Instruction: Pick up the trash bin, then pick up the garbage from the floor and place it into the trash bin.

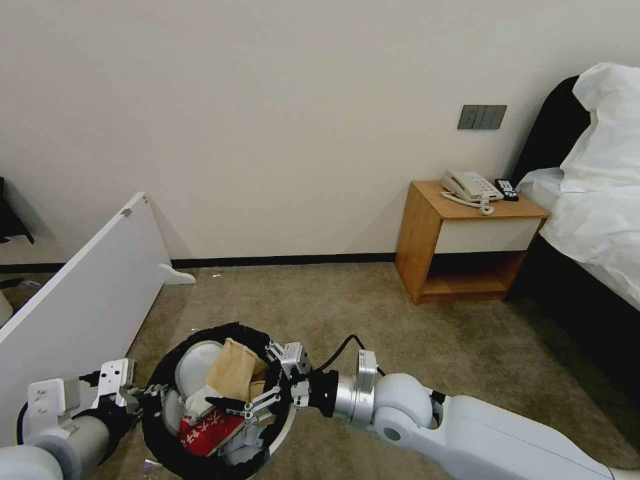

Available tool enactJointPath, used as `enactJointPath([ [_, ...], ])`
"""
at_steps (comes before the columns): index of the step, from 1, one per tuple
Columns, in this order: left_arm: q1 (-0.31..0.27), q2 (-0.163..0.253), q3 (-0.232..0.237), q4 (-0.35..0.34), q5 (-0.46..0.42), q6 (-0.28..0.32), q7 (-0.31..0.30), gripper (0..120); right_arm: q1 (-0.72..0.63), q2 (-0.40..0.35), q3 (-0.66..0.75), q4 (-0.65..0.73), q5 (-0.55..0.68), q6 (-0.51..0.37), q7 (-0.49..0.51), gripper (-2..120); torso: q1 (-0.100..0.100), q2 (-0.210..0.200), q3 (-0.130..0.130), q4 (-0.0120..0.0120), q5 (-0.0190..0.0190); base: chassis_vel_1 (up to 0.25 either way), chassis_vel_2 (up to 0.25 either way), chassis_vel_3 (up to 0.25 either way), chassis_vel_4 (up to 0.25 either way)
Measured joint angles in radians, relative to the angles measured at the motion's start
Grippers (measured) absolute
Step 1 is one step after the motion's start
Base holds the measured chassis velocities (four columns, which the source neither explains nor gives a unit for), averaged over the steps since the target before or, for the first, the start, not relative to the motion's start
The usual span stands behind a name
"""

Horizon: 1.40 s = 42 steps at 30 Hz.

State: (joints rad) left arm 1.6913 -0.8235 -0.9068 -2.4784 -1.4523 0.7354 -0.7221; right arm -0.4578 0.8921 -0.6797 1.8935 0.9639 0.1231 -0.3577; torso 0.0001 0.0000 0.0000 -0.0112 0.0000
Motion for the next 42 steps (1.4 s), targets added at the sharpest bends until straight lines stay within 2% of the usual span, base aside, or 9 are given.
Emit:
enactJointPath([
  [17,0.007,0.0,0.006,-0.002,0.003,0.0,-0.005,1,-0.01,-0.028,0.029,0.025,-0.009,0.003,0.001,100,0.0,0.0,0.0,0.0,-0.0001,0.0,0.0,0.0,0.0],
  [32,0.019,0.006,0.011,-0.001,0.001,0.0,-0.011,1,-0.064,-0.055,0.147,0.038,-0.013,0.006,0.001,100,0.0,0.0,0.0,-0.0001,0.0,0.0,0.0,0.0,0.0],
  [35,0.026,0.006,0.012,-0.001,-0.002,0.0,-0.014,1,-0.09,-0.06,0.199,0.036,-0.012,0.007,0.002,100,0.0,0.0,0.0,0.0,-0.0001,0.0,0.0,0.0,0.0],
  [37,0.035,0.004,0.013,0.002,-0.001,0.0,-0.016,1,-0.143,-0.067,0.292,0.03,-0.012,0.007,0.022,100,0.0,0.0,0.0,0.0,0.0,0.0,0.0,0.0,0.0],
  [40,0.037,0.004,0.012,0.002,-0.001,0.0,-0.016,1,-0.163,-0.069,0.332,0.029,-0.012,0.007,0.037,100,0.0,0.0,0.0,0.0,0.0,0.0,0.0,0.0,0.0],
  [42,0.037,0.002,0.002,0.003,-0.003,0.0,-0.016,1,-0.238,-0.087,0.46,0.032,-0.007,0.004,0.115,100,0.0,0.0,0.0,-0.0001,0.0002,0.0,0.0,0.0,0.0],
])
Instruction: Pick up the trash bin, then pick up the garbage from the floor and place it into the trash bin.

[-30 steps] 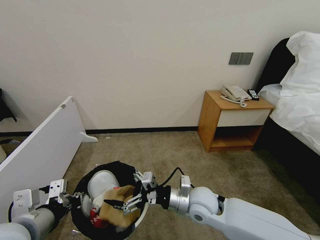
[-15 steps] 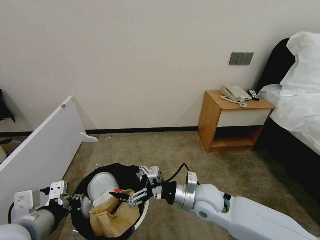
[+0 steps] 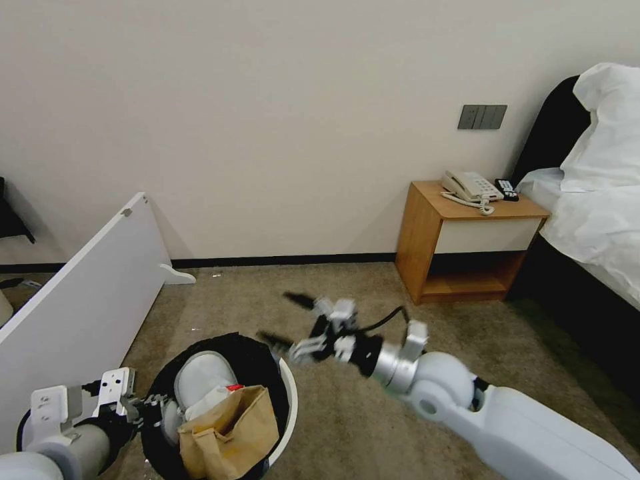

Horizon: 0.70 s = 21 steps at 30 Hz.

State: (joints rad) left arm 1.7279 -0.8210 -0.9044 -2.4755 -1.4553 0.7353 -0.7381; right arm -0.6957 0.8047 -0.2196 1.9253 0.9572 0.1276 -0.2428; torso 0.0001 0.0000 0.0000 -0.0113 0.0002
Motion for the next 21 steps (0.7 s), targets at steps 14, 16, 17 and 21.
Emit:
enactJointPath([
  [14,-0.013,-0.081,-0.017,0.01,0.065,0.0,0.027,1,-0.404,-0.022,0.482,0.119,-0.163,0.004,0.392,100,0.0,0.0,0.0,0.0011,-0.0001,0.0,0.0,0.0,0.0],
  [16,-0.028,-0.095,-0.015,0.009,0.083,0.0,0.031,1,-0.523,0.018,0.572,0.161,-0.237,-0.011,0.424,100,0.0,0.0,0.0,0.0007,-0.0001,0.0,0.0,0.0,0.0],
  [17,-0.028,-0.095,-0.015,0.009,0.083,0.0,0.031,1,-0.523,0.018,0.572,0.161,-0.237,-0.011,0.424,100,0.0,0.0,0.0,0.0007,-0.0001,0.0,0.0,0.0,0.0],
  [21,-0.041,-0.098,-0.005,0.01,0.105,0.0,0.049,1,-0.684,0.075,0.681,0.186,-0.367,-0.008,0.418,100,0.0,0.0,0.0,-0.0009,0.0001,0.0,0.0,0.0,0.0],
])
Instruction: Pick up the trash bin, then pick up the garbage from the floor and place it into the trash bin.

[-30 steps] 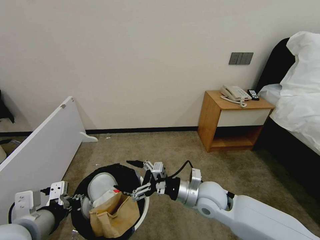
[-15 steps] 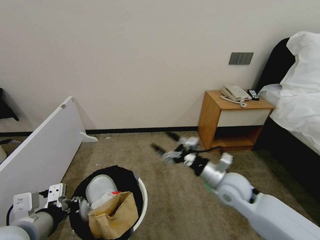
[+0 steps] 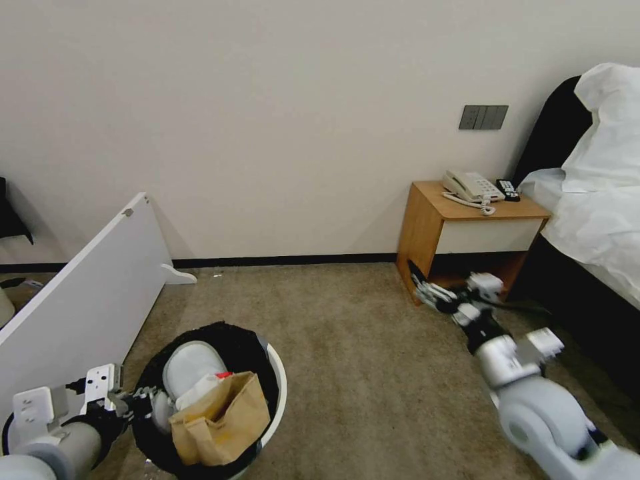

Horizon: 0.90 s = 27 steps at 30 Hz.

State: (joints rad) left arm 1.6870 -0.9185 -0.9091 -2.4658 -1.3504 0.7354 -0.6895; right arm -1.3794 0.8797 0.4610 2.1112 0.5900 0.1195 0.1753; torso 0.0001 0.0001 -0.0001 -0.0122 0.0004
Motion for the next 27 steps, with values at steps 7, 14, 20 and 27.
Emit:
enactJointPath([
  [7,-0.011,-0.014,-0.002,-0.001,0.045,0.0,0.036,1,-0.175,0.163,0.173,0.05,-0.209,0.022,-0.057,100,0.0,0.0,0.0,0.0011,-0.0005,0.0,0.0,0.0,0.0],
  [14,-0.003,-0.044,0.008,-0.007,0.145,0.0,0.095,1,-0.201,0.336,0.183,0.074,-0.349,0.024,-0.087,100,0.0,0.0,0.0,0.0012,-0.0003,0.0,0.0,0.0,0.0],
  [20,-0.005,-0.043,0.01,-0.007,0.152,0.0,0.105,1,-0.222,0.364,0.183,0.076,-0.372,0.029,-0.098,100,0.0,0.0,0.0,0.0008,-0.0004,0.0,0.0,0.0,0.0],
  [27,-0.001,-0.035,0.007,-0.009,0.131,0.0,0.096,1,-0.244,0.369,0.185,0.084,-0.371,0.026,-0.099,100,0.0,0.0,0.0,0.001,-0.0005,0.0,0.0,0.0,0.0],
])
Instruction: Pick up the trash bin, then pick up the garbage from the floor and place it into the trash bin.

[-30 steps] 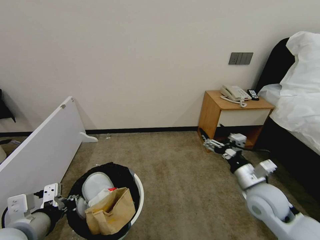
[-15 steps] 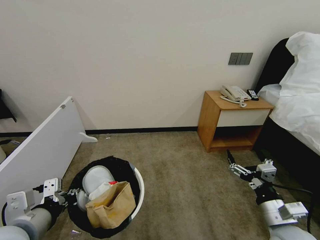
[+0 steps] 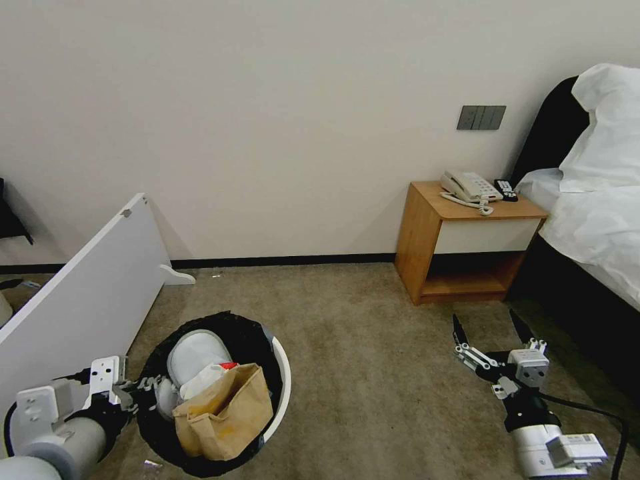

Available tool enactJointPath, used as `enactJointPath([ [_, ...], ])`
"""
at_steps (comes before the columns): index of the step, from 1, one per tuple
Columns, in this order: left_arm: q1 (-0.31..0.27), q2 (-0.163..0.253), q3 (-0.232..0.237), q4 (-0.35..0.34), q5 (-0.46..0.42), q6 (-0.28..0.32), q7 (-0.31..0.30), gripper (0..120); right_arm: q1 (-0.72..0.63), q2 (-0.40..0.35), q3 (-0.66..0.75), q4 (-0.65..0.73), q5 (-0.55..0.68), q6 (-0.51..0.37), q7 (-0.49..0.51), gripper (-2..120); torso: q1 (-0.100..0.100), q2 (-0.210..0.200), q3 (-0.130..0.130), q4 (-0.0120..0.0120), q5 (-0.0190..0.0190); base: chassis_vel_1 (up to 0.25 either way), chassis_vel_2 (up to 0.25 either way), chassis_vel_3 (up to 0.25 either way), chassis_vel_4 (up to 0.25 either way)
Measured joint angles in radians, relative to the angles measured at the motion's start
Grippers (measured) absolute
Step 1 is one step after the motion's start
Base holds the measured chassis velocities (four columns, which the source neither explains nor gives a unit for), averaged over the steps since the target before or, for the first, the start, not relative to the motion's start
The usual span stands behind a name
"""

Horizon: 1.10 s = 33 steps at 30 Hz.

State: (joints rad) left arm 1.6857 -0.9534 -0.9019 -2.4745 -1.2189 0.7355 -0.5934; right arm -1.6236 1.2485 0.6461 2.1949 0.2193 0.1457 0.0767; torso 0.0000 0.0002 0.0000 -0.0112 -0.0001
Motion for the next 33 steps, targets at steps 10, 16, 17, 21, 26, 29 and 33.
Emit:
enactJointPath([
  [10,-0.004,-0.001,0.001,0.003,-0.008,0.0,-0.005,1,-0.001,0.004,-0.009,-0.01,0.003,-0.004,-0.005,100,0.0,0.0,0.0,-0.0001,0.0001,0.0,0.0,0.0,0.0],
  [16,-0.005,-0.002,0.001,0.005,-0.008,0.0,-0.005,1,-0.001,0.006,-0.006,-0.011,0.004,-0.005,-0.009,100,0.0,0.0,0.0,0.0,0.0,0.0,0.0,0.0,0.0],
  [17,-0.005,-0.003,0.001,0.005,-0.009,0.0,-0.006,1,-0.002,0.006,-0.006,-0.012,0.009,-0.005,-0.007,100,0.0,0.0,0.0,-0.0001,0.0001,0.0,0.0,0.0,0.0],
  [21,-0.004,-0.003,0.001,0.005,-0.01,0.0,-0.006,1,-0.005,0.007,-0.002,-0.019,0.012,-0.005,-0.005,100,0.0,0.0,0.0,0.0,0.0001,0.0,0.0,0.0,0.0],
  [26,-0.003,-0.004,0.001,0.005,-0.011,0.0,-0.006,1,-0.003,0.009,0.002,-0.027,0.019,-0.005,-0.017,100,0.0,0.0,0.0,-0.0001,0.0001,0.0,0.0,0.0,0.0],
  [29,-0.004,-0.004,0.002,0.005,-0.011,0.0,-0.006,1,0.003,0.008,0.004,-0.035,0.022,-0.003,-0.024,100,0.0,0.0,0.0,0.0,0.0001,0.0,0.0,0.0,0.0],
  [33,-0.004,-0.003,0.002,0.005,-0.012,0.0,-0.006,1,0.005,0.007,0.005,-0.04,0.025,-0.001,-0.026,100,0.0,0.0,0.0,0.0,0.0001,0.0,0.0,0.0,0.0],
])
